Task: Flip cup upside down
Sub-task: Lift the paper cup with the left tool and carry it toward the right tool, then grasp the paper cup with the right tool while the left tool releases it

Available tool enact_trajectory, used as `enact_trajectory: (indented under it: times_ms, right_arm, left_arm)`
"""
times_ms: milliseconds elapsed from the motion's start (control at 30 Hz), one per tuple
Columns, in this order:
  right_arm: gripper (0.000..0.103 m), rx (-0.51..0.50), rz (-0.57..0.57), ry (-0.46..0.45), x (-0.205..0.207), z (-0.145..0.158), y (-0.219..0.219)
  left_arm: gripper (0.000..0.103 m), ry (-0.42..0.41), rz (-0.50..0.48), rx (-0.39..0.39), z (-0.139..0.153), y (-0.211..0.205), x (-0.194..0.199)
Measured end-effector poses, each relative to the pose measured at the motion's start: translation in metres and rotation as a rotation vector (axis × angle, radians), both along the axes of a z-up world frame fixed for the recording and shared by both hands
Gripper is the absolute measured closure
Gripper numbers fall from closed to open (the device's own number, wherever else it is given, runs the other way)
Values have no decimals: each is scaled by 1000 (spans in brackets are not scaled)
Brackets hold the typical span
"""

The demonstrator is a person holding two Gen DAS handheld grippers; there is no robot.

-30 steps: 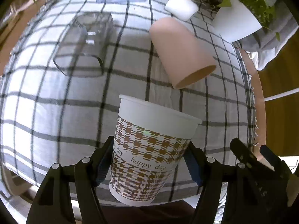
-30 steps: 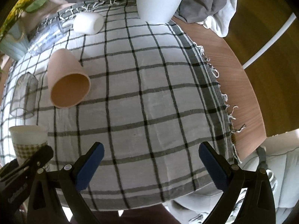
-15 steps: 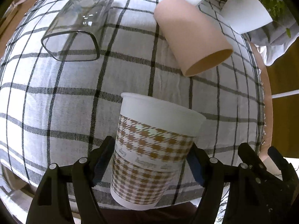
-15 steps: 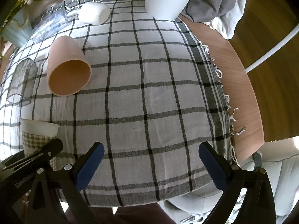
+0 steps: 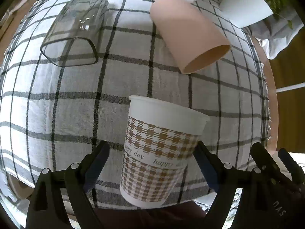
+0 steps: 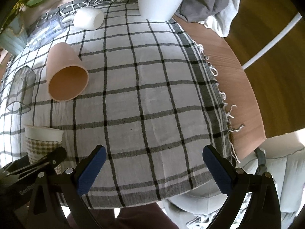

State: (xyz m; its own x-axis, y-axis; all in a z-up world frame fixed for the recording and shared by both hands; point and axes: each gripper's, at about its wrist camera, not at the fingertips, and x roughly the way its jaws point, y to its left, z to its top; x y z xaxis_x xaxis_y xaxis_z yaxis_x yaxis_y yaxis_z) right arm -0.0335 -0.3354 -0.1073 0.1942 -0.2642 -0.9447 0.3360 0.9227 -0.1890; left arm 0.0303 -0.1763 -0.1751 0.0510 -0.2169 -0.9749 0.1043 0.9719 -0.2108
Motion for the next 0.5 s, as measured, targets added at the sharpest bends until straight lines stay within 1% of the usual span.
enact_trajectory:
  times_ms: [133,233,367,500]
  right_arm:
    - [1,8,-32,-18,-6,12,0]
    - [1,22,-67,-36,-12,22,-2]
    - [1,39,-99,-65,-18,32,1]
    - [1,56,-94,-85,-20,36,13]
  left_arm:
    - [13,-35,-37,-10,17,0,-4]
    - [12,-81,-64,-16,33,1,-6]
    - [9,-152,-67,8,53,14,-10]
    - [7,-205,-55,55,64,35,-13]
